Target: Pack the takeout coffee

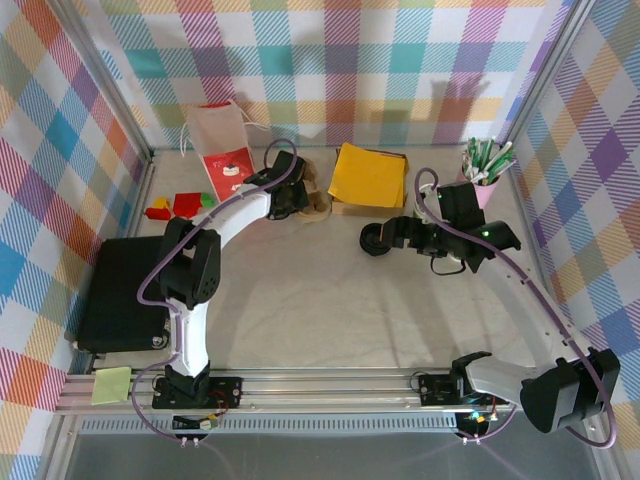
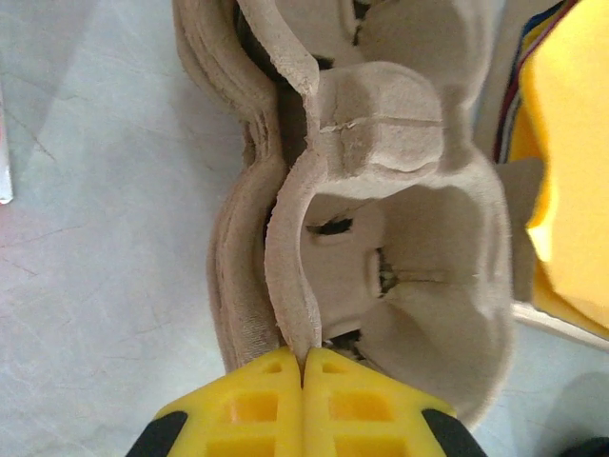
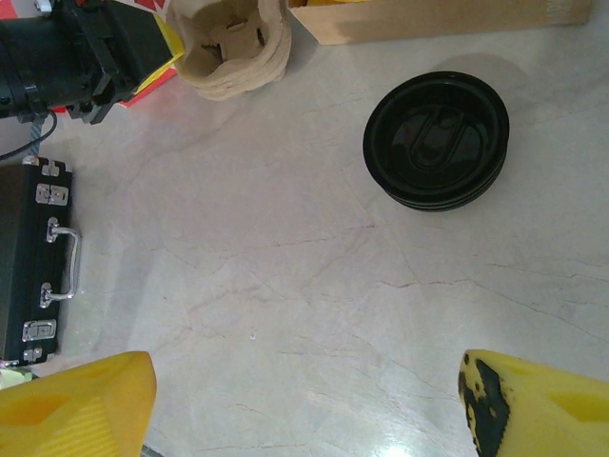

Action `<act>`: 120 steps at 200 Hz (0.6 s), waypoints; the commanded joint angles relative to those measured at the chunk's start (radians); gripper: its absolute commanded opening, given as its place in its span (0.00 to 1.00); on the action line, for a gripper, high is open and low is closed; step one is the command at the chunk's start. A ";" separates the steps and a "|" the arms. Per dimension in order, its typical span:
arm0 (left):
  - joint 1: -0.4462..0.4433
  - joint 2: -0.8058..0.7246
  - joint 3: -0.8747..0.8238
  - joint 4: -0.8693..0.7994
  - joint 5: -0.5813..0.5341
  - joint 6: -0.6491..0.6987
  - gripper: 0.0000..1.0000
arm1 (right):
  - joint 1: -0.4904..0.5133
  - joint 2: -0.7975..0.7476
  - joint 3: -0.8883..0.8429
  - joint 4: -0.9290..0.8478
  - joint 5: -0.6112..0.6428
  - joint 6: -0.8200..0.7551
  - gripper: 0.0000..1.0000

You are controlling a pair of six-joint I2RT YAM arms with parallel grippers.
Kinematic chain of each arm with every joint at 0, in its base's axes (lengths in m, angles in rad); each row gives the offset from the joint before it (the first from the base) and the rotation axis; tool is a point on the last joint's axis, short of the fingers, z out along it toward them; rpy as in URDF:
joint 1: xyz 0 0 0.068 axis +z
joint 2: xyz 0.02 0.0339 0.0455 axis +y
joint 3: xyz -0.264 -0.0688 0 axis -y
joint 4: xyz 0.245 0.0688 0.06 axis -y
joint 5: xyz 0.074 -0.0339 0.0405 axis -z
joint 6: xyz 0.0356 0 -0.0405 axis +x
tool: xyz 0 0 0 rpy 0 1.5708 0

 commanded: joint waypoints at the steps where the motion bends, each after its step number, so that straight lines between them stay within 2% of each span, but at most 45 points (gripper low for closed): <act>1: 0.018 -0.073 -0.017 0.031 0.056 -0.005 0.00 | 0.005 -0.030 0.021 -0.007 0.007 -0.014 0.83; 67: 0.051 -0.162 -0.052 0.058 0.145 0.003 0.00 | 0.004 -0.064 0.050 -0.001 0.006 -0.027 0.83; 120: 0.053 -0.258 -0.016 -0.023 0.288 0.097 0.00 | 0.003 -0.072 0.119 0.009 -0.066 -0.152 0.82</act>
